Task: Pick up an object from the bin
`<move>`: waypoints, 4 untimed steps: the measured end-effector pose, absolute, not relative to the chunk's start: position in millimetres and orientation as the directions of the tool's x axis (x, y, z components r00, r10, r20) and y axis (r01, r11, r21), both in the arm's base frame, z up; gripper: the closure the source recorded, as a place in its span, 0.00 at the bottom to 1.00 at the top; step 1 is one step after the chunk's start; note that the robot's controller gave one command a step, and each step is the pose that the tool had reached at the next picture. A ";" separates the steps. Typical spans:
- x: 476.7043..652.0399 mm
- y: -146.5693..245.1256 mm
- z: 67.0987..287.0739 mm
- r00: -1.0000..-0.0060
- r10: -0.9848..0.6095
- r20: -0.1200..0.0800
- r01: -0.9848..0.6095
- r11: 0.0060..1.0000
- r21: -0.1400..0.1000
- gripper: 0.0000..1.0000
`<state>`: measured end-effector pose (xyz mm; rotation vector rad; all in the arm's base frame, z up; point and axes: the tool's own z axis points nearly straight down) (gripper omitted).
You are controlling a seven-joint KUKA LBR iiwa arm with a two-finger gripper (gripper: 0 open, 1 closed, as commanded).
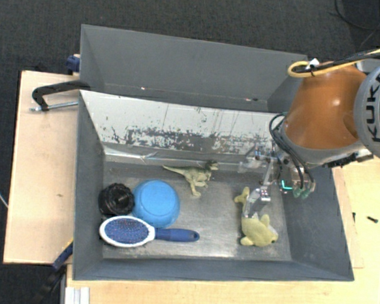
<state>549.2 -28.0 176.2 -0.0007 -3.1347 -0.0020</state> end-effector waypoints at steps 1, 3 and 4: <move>563.3 -79.2 73.6 -0.985 -0.170 -0.004 -0.170 0.985 0.005 0.00; 550.3 -82.3 177.8 -0.988 -0.155 -0.013 -0.155 0.988 -0.003 1.00; 549.6 -82.6 192.7 -0.990 -0.140 -0.009 -0.140 0.990 -0.001 1.00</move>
Offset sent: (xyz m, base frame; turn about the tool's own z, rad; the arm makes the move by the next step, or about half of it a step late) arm 0.0108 -0.0528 -0.1062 -0.1757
